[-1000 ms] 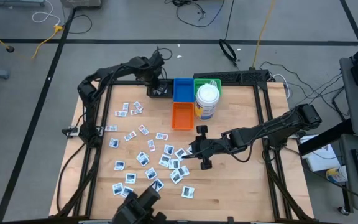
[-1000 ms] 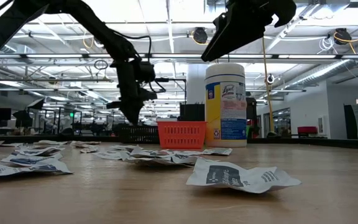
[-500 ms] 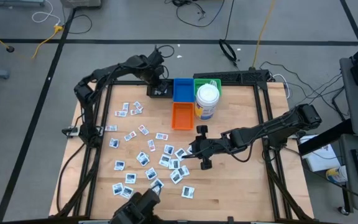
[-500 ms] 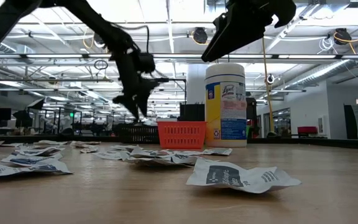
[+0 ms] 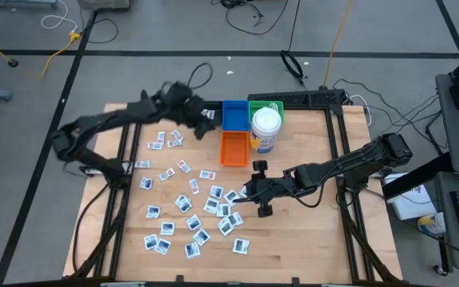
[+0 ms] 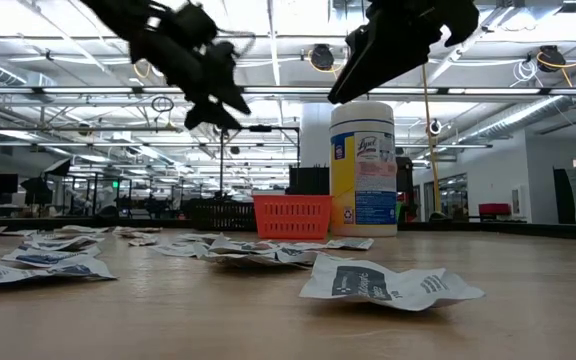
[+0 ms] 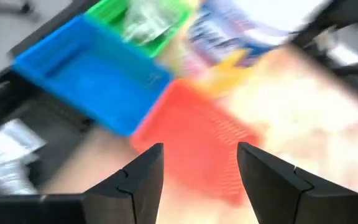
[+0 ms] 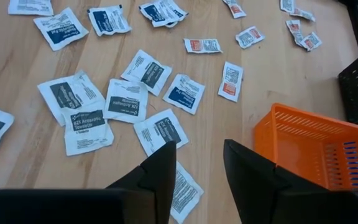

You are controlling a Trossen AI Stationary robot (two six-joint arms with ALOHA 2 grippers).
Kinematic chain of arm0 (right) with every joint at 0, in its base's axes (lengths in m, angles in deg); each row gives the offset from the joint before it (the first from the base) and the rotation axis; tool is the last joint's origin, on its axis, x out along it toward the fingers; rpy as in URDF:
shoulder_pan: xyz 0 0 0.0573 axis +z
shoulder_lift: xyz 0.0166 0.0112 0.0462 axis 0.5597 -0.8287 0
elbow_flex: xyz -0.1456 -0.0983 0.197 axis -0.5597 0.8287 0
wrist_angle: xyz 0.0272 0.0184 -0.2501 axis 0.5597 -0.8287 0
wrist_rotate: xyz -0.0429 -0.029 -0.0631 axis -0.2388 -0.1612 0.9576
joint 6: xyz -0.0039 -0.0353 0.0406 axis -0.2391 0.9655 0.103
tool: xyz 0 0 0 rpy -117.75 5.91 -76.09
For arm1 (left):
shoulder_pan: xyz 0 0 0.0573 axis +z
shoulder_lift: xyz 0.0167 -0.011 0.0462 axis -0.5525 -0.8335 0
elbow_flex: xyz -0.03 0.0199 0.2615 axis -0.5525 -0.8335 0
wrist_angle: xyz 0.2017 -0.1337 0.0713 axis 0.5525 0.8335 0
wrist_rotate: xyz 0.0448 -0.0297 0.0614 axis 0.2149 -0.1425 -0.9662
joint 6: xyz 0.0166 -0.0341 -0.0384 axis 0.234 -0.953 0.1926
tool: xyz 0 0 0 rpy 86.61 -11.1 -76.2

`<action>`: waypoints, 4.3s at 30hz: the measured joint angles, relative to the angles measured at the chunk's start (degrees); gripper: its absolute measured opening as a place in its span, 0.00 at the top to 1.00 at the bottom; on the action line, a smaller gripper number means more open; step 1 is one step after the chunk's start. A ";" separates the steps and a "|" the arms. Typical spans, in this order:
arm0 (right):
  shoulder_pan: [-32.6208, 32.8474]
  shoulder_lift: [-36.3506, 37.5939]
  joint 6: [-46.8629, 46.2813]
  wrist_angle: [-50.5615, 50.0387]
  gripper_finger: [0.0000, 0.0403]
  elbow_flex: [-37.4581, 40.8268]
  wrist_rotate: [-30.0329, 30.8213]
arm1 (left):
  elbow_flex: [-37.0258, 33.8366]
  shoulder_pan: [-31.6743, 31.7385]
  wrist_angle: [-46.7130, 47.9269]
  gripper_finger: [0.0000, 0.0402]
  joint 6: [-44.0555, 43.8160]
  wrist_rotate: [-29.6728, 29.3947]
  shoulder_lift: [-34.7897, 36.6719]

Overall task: Pick & Place First Aid Supplies
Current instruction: Put the gray towelette pack into the black bin

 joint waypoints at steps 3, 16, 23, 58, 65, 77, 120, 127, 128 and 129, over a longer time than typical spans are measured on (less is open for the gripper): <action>0.00 0.00 -1.28 0.00 0.63 0.00 -0.15 | -8.75 -4.10 -8.35 0.48 -4.66 0.17 7.29; -3.54 -1.23 -14.22 -4.71 0.44 0.00 -7.75 | -27.37 -23.44 -31.19 0.48 -14.00 -3.73 25.54; -7.00 -7.46 -16.52 -4.20 0.44 -0.09 -11.16 | -27.45 -29.57 -31.21 0.48 -15.25 -7.59 25.47; -6.78 -11.81 -19.96 1.97 0.99 0.10 -11.96 | -27.45 -34.35 -32.04 0.48 -13.64 -9.97 25.34; -5.83 -5.78 -15.00 14.76 0.99 0.02 -17.72 | -27.45 -34.50 -31.89 0.48 -9.00 -11.23 25.34; -5.90 -5.31 -14.09 22.77 1.00 0.09 -28.04 | -22.77 -37.50 -31.35 0.48 2.60 -7.46 16.91; -5.84 -5.29 -13.63 28.64 0.99 0.07 -34.67 | -15.63 -47.38 -34.02 0.97 5.58 -10.96 2.19; -5.83 -5.29 -11.14 28.53 0.94 0.07 -33.05 | -15.65 -46.61 -34.43 0.99 4.72 -10.86 2.19; -5.87 -5.26 -11.05 28.29 0.91 0.07 -32.25 | -15.65 -46.15 -34.43 0.99 3.65 -10.64 2.19; -6.10 -5.19 -11.05 27.67 0.88 0.07 -31.47 | -15.65 -45.52 -34.22 0.99 1.80 -10.50 2.19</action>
